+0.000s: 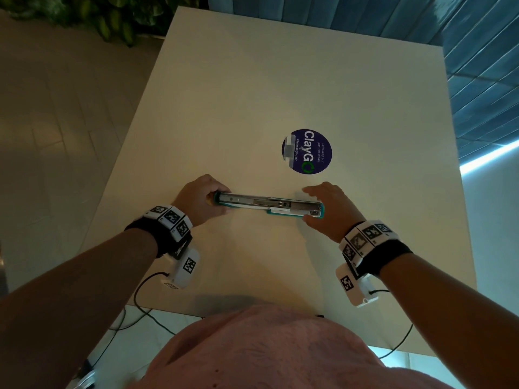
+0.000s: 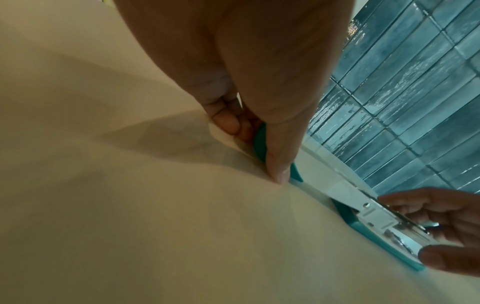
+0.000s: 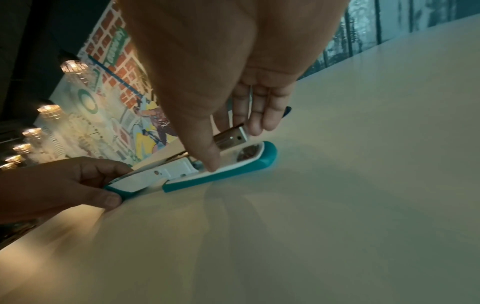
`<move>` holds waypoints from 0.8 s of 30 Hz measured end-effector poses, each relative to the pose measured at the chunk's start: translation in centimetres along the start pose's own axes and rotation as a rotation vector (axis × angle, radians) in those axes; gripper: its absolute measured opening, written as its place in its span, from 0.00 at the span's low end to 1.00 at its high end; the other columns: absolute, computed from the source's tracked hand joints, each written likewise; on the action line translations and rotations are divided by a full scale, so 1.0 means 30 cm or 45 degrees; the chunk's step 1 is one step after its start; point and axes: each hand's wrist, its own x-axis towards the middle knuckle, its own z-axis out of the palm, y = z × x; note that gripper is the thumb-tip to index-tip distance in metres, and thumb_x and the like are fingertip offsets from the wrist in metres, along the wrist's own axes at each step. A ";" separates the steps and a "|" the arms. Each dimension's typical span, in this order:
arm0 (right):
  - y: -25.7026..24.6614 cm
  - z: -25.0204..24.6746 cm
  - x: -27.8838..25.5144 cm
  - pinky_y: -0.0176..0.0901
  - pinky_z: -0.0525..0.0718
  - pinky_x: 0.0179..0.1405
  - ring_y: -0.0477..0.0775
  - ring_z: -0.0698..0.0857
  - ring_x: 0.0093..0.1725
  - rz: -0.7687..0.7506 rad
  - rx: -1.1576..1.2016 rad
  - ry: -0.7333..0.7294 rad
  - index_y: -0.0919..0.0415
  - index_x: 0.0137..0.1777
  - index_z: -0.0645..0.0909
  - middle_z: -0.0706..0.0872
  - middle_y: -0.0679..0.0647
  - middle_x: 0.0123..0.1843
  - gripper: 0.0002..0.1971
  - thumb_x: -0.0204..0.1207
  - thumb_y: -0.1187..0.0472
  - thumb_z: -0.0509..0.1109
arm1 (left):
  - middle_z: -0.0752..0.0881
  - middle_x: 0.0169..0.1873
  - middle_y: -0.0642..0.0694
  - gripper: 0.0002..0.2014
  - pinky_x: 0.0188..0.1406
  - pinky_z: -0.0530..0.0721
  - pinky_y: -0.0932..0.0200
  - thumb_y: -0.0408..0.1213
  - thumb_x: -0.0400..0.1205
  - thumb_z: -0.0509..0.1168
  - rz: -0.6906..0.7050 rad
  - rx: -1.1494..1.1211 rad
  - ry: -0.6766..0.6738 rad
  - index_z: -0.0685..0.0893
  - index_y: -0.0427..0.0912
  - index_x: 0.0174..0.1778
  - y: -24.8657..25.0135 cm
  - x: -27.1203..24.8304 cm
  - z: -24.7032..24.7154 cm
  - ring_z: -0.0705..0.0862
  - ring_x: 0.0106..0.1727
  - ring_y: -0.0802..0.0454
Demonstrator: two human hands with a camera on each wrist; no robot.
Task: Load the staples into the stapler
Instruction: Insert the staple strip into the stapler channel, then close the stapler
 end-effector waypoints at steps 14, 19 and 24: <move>0.072 0.010 -0.014 0.49 0.82 0.54 0.54 0.79 0.47 0.016 0.164 0.065 0.60 0.56 0.79 0.80 0.60 0.54 0.16 0.67 0.66 0.74 | 0.89 0.48 0.52 0.17 0.56 0.83 0.66 0.36 0.67 0.77 0.144 -0.275 -0.037 0.84 0.49 0.51 0.250 0.014 -0.105 0.85 0.50 0.58; 0.086 0.020 -0.025 0.53 0.82 0.57 0.55 0.79 0.50 -0.025 0.154 0.055 0.58 0.58 0.78 0.79 0.59 0.54 0.17 0.69 0.64 0.72 | 0.86 0.46 0.52 0.15 0.51 0.80 0.64 0.40 0.72 0.73 0.352 -0.200 -0.078 0.81 0.48 0.53 0.358 0.056 -0.009 0.82 0.46 0.60; 0.090 0.022 -0.025 0.55 0.82 0.57 0.57 0.79 0.51 -0.028 0.160 0.066 0.59 0.57 0.78 0.78 0.59 0.54 0.16 0.69 0.63 0.72 | 0.85 0.49 0.46 0.19 0.51 0.79 0.52 0.47 0.75 0.69 0.528 0.124 -0.187 0.79 0.48 0.61 0.409 0.112 0.118 0.78 0.50 0.49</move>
